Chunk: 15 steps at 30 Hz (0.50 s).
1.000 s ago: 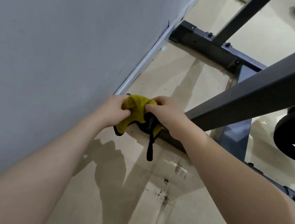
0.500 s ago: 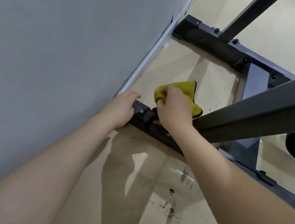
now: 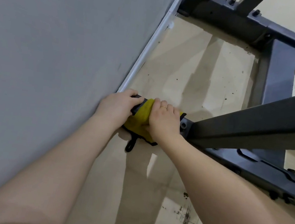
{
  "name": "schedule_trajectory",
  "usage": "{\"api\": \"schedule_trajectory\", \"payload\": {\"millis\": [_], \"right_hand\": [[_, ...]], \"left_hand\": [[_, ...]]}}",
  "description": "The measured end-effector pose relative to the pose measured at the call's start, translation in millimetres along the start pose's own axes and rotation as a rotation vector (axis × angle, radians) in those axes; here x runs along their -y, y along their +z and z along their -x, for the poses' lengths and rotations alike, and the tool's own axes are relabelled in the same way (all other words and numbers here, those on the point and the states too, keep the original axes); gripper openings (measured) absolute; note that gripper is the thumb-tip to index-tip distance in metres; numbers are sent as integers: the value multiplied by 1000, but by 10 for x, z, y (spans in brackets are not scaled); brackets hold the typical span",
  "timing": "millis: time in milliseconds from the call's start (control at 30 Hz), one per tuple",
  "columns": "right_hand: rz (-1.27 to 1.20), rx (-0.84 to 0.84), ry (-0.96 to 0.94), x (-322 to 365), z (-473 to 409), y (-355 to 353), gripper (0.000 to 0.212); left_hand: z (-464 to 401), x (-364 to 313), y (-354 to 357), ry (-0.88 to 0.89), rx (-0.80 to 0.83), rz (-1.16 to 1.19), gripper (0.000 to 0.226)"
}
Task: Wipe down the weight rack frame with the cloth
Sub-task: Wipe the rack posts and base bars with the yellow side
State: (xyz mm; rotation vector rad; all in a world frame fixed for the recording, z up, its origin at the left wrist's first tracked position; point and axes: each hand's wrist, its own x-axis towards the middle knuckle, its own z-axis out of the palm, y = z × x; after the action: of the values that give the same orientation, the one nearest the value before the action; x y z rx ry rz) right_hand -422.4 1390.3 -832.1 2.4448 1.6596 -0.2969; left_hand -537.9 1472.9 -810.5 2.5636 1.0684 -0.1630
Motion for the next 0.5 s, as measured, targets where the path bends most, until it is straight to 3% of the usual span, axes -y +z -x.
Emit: {"api": "schedule_trajectory", "payload": {"millis": [100, 167, 333, 467, 500], "right_hand": [[-10, -49, 16, -28, 27, 23, 53], [6, -222, 81, 1, 207, 153, 45], [45, -328, 91, 99, 252, 382, 46], [2, -32, -43, 10, -71, 58, 51], [-49, -31, -61, -37, -107, 49, 52]], "left_hand": [[37, -71, -32, -19, 0, -44, 58], [50, -83, -9, -22, -17, -44, 58], [2, 31, 107, -4, -56, 49, 60], [-6, 45, 114, -9, -52, 32, 62], [-3, 44, 112, -13, -42, 34, 61]]}}
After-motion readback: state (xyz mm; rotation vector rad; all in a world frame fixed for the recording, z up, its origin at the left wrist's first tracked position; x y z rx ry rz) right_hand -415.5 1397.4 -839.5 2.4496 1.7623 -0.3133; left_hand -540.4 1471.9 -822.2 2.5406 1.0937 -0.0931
